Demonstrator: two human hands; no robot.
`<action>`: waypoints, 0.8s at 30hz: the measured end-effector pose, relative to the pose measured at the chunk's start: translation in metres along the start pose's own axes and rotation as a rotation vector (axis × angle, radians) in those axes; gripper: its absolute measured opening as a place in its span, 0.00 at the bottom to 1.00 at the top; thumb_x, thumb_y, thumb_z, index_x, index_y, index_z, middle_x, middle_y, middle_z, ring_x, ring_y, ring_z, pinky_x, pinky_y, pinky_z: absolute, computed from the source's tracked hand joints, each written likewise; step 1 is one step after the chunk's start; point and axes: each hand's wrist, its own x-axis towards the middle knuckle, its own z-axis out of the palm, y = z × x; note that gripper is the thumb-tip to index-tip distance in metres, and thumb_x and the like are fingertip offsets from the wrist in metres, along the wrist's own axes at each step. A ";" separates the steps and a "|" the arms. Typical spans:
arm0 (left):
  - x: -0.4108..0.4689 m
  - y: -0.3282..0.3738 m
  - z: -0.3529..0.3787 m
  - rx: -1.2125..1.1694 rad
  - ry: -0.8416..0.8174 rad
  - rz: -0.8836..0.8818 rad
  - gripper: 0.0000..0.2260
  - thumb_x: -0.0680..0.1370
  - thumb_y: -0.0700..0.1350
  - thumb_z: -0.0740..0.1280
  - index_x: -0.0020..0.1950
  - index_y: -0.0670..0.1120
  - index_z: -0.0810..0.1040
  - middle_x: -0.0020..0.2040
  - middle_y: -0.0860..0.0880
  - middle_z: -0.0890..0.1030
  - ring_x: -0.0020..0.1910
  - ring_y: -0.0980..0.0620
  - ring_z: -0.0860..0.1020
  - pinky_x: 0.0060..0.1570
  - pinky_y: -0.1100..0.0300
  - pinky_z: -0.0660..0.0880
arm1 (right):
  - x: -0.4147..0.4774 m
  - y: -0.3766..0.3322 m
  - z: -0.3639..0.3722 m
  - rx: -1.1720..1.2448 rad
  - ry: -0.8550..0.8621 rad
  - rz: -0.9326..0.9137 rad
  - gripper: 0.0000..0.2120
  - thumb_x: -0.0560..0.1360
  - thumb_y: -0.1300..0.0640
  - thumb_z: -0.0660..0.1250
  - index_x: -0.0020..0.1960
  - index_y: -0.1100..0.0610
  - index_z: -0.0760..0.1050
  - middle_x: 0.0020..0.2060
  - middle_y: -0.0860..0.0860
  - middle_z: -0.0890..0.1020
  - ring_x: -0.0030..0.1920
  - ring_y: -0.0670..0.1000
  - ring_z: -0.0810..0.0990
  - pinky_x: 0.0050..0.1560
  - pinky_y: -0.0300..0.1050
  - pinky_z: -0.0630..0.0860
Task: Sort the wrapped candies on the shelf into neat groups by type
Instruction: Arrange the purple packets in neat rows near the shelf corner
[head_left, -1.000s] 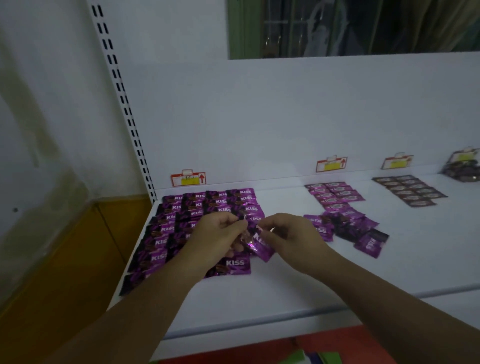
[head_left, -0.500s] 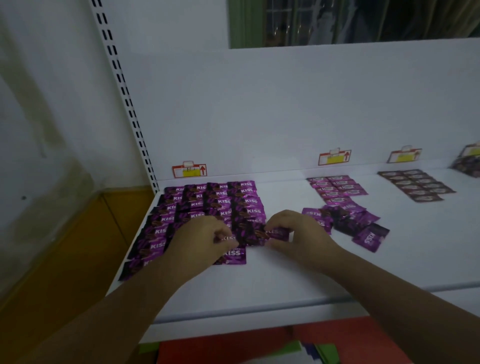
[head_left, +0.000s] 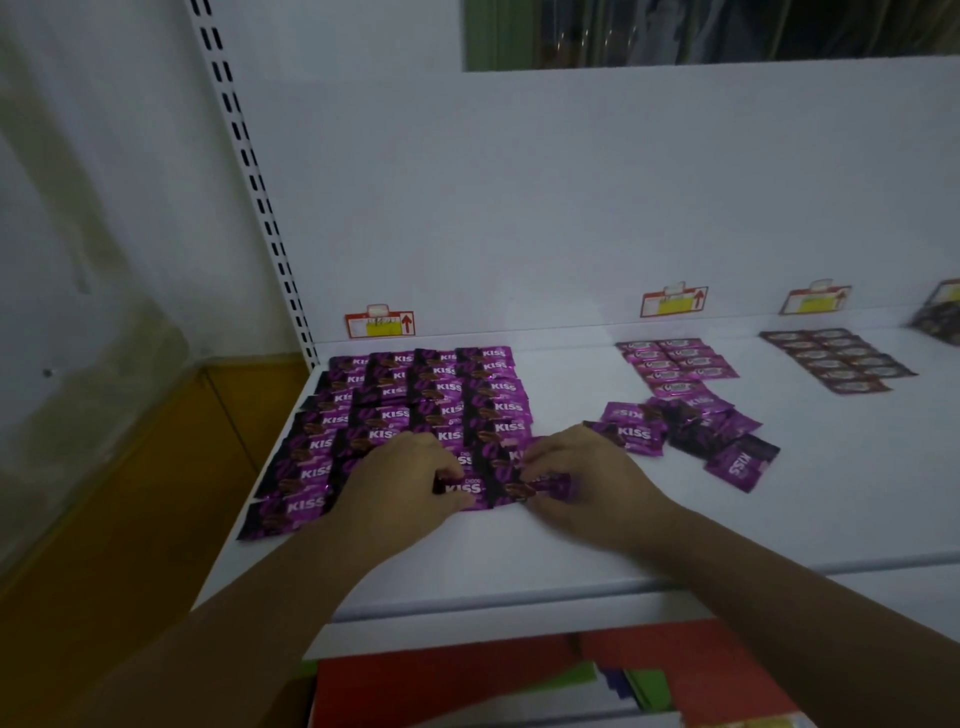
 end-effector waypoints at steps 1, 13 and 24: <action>0.000 0.000 0.000 -0.004 0.001 0.001 0.15 0.72 0.56 0.69 0.55 0.51 0.81 0.50 0.54 0.78 0.48 0.58 0.72 0.49 0.63 0.70 | 0.000 0.000 0.000 0.001 -0.001 -0.002 0.08 0.67 0.53 0.74 0.47 0.50 0.83 0.47 0.45 0.83 0.48 0.41 0.74 0.51 0.34 0.67; 0.024 0.018 -0.002 -0.092 0.071 0.095 0.07 0.75 0.50 0.66 0.51 0.51 0.80 0.45 0.55 0.76 0.44 0.58 0.74 0.44 0.64 0.71 | -0.008 0.004 -0.014 -0.078 0.067 0.034 0.11 0.72 0.52 0.69 0.52 0.53 0.81 0.54 0.49 0.81 0.56 0.49 0.76 0.59 0.47 0.70; 0.078 0.122 0.054 -0.214 -0.059 0.307 0.10 0.75 0.48 0.66 0.54 0.49 0.79 0.50 0.53 0.76 0.51 0.54 0.73 0.51 0.61 0.70 | -0.088 0.072 -0.089 -0.387 0.155 0.506 0.18 0.67 0.42 0.70 0.53 0.50 0.79 0.57 0.48 0.77 0.56 0.53 0.74 0.57 0.46 0.71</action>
